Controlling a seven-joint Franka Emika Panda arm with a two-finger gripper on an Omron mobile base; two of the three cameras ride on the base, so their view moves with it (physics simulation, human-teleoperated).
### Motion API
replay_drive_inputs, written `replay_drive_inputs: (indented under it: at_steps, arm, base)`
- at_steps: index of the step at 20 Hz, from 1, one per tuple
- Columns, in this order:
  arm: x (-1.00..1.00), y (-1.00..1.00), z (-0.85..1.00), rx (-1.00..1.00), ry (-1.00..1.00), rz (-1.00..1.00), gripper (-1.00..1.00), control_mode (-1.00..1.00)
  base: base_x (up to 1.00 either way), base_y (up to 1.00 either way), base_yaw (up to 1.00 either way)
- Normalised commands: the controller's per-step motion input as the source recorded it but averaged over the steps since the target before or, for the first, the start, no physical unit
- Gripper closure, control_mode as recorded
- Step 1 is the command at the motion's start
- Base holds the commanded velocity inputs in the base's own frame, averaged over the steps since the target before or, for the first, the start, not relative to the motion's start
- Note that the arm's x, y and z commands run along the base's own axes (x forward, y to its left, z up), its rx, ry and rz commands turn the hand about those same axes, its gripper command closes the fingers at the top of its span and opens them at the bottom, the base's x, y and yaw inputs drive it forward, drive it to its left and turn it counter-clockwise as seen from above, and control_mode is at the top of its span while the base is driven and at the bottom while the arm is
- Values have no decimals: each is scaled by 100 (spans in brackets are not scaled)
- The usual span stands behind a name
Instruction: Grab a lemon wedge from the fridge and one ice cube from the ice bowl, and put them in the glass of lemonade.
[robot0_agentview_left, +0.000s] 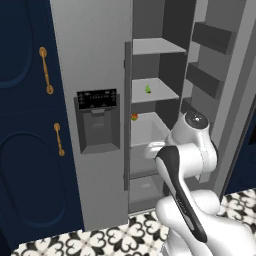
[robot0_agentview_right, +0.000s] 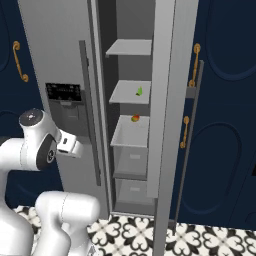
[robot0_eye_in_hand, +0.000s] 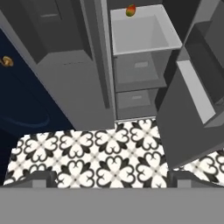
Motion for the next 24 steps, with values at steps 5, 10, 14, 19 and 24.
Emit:
replay_drive_inputs:
  at_steps: [5, 10, 14, 19, 24]
  arm:
    - [0, 0, 0, 0, 0, 0, -100, 100]
    - [0, 0, 0, 0, 0, 0, -100, 100]
    - [0, 0, 0, 0, 0, 0, -100, 100]
    - [0, 0, 0, 0, 0, 0, -100, 100]
    - [0, 0, 0, 0, 0, 0, -100, 100]
  base:
    - [-1, -35, 0]
    - [12, -31, 0]
    - [16, 16, 0]
    - [52, 0, 0]
    - [56, -20, 0]
